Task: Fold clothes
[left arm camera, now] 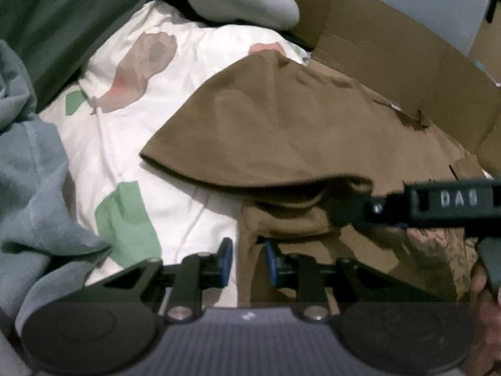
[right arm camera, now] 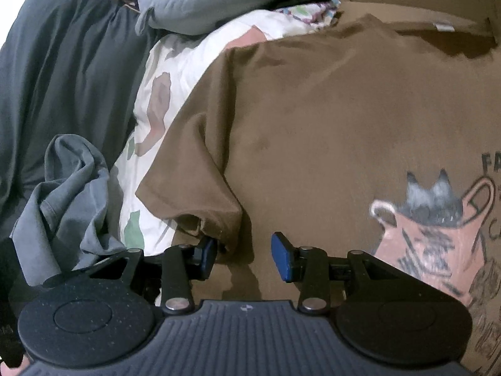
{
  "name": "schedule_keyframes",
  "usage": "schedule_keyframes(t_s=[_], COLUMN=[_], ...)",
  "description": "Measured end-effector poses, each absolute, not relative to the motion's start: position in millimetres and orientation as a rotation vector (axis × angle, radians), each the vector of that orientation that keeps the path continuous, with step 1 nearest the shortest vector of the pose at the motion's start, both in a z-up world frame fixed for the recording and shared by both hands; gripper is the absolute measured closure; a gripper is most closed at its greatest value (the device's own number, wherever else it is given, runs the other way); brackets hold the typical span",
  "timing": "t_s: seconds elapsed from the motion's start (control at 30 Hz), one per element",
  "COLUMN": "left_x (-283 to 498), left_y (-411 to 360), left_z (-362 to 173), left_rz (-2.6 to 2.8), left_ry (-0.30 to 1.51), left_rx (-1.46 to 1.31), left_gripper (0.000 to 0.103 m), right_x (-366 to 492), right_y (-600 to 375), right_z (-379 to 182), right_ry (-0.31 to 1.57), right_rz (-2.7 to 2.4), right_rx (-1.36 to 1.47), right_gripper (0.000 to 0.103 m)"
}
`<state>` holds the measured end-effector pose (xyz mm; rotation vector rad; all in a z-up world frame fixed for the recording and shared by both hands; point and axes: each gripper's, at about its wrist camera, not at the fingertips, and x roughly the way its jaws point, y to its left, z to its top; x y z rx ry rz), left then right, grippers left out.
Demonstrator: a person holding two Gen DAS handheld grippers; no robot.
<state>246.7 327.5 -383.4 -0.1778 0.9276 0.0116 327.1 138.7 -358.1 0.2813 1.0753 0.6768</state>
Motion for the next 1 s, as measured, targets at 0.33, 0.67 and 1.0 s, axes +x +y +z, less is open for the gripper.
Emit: schedule_keyframes(t_s=[0.33,0.67,1.0], left_x=[247.1,241.9,266.3], left_y=[353.8,350.2,350.7], left_z=[-386.9,-359.8,-331.9], left_rz=[0.077,0.102,0.176], left_ry=[0.923,0.936,0.867], left_rx=[-0.386,-0.411,-0.250], left_gripper=[0.095,0.087,0.074], right_x=[318.2,304.6,296.0], right_y=[123.6,115.4,99.7], right_z=[-360.9,-373.6,-359.0], right_ry=[1.093,1.177,1.142], right_rz=[0.621,0.593,0.588], right_rx=[0.391,0.375,0.413], right_gripper=[0.098,0.089,0.070])
